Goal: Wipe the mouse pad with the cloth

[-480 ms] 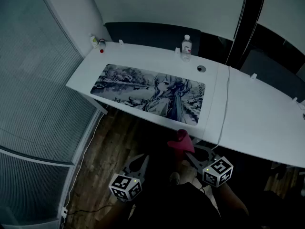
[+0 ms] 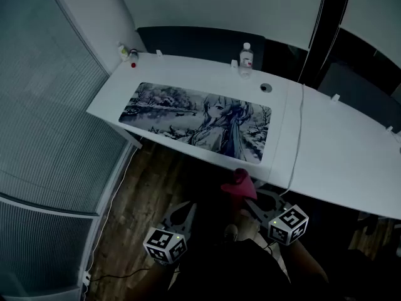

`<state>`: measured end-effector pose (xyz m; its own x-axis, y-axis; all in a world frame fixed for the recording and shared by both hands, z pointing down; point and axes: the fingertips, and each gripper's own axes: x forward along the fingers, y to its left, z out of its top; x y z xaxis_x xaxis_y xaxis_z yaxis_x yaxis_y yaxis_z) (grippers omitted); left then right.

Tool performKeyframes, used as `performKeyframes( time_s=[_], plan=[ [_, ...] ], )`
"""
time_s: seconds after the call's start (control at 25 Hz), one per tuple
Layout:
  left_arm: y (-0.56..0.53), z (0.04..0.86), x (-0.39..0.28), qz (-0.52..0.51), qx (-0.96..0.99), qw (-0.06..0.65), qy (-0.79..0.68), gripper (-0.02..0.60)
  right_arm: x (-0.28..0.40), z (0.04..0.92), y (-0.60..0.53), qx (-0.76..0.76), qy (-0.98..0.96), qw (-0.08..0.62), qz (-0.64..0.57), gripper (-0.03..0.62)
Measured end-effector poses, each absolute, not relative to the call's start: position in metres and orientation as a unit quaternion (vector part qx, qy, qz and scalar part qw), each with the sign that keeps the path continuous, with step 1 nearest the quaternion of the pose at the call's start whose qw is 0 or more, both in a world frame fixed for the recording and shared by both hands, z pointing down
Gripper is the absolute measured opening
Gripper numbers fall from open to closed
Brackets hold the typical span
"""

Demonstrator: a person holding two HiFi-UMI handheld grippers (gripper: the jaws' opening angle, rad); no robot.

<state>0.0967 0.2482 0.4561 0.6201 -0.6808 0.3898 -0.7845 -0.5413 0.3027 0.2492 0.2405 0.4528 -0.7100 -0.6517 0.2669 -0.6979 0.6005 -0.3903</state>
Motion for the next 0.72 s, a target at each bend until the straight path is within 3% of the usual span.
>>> performKeyframes(
  time_s=[0.72],
  plan=[
    [0.230,0.454,0.092,0.123,0.871,0.231,-0.416,0.005,0.247,0.464,0.218,0.384,-0.891,0.066,0.234,0.083]
  ],
)
